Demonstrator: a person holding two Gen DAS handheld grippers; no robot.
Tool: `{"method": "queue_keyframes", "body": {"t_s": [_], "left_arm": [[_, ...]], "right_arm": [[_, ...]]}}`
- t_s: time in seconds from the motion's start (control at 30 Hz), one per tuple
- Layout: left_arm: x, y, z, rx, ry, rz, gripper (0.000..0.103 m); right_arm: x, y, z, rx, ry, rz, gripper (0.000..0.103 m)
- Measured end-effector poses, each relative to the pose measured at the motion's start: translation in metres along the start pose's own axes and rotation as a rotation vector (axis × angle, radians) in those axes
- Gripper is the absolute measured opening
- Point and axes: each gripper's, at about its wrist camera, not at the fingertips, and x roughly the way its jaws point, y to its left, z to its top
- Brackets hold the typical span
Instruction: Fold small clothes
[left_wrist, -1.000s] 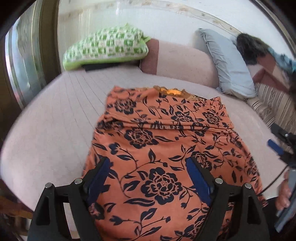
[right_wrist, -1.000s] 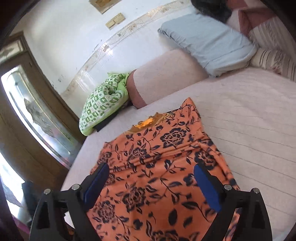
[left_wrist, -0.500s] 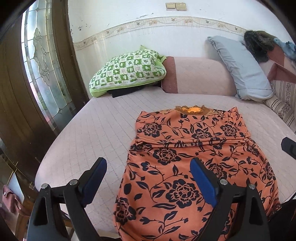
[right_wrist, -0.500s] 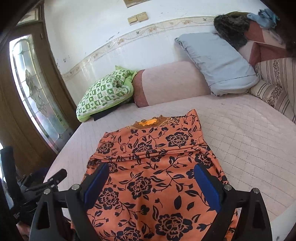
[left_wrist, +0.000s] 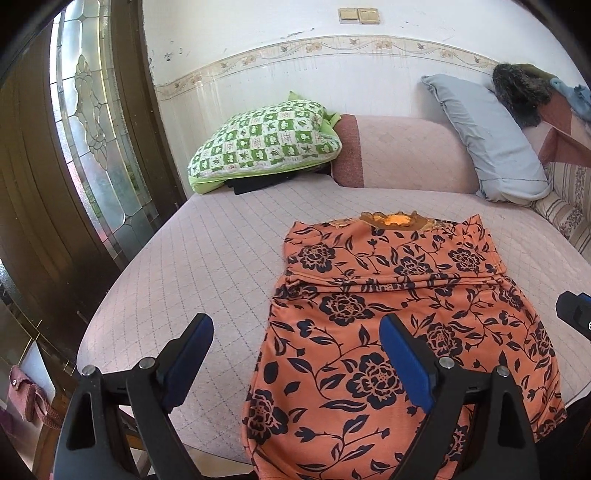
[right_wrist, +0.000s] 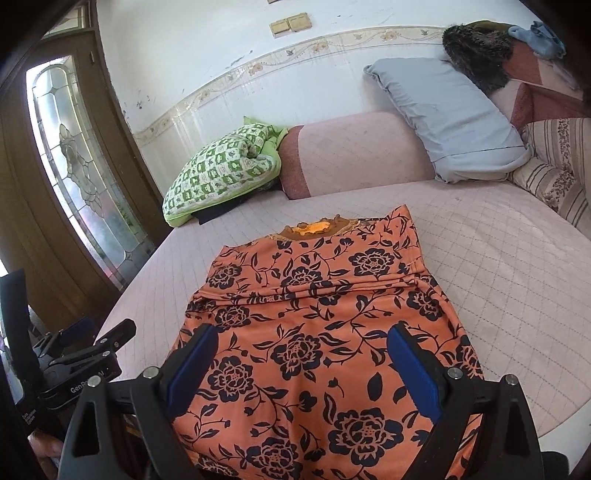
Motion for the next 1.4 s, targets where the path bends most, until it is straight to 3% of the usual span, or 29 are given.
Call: {"method": "queue_keyframes", "body": {"t_s": [0.67,0.8,1.4], "left_arm": [[0.008,0.014,-0.006,-0.029,0.023,0.032,0.092],[0.009,0.016,-0.008,-0.030,0.029,0.037,0.092],[-0.002,0.074,-0.013,-0.125,0.012,0.156,0.092]], "right_arm": [[0.008,0.006,-0.004,-0.018,0.028,0.006,0.095],[0.009,0.010,-0.005,-0.043,0.040,-0.027,0.095],[0.020,0.035,-0.012,-0.083,0.070,0.028,0.095]]}}
